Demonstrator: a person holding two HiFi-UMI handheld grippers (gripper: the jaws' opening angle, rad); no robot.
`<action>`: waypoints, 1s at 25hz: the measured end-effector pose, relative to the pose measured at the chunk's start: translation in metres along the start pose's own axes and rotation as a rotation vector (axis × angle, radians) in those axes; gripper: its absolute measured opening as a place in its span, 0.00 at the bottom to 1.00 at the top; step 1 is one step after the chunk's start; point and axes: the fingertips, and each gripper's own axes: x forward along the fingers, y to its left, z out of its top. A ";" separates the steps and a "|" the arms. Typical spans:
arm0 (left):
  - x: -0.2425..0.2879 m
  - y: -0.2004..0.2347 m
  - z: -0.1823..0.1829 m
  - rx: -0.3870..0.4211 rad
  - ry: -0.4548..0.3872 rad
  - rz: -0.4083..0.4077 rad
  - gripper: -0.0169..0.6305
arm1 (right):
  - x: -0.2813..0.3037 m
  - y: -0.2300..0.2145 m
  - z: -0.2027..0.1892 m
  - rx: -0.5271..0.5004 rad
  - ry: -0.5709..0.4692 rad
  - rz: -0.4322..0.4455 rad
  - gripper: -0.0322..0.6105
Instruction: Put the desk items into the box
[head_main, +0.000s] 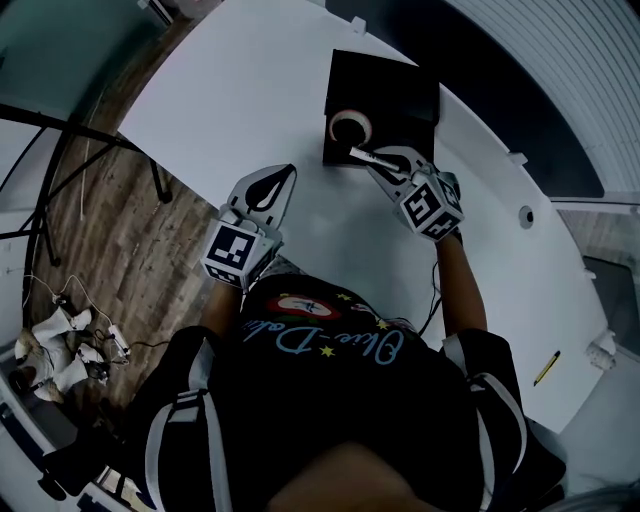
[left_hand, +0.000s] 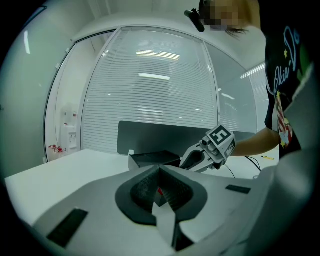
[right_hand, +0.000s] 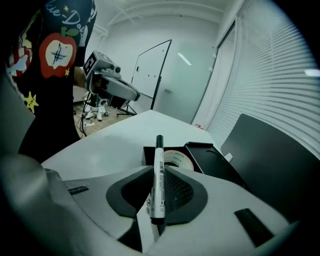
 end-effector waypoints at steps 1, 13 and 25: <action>0.000 0.001 -0.002 -0.002 0.004 0.003 0.02 | 0.004 0.001 -0.003 -0.016 0.011 0.014 0.16; -0.004 0.004 -0.010 -0.021 0.025 0.040 0.02 | 0.021 0.003 -0.016 -0.065 0.050 0.118 0.16; -0.014 0.006 -0.018 -0.008 0.042 0.072 0.02 | 0.031 -0.005 -0.022 -0.118 0.063 0.208 0.16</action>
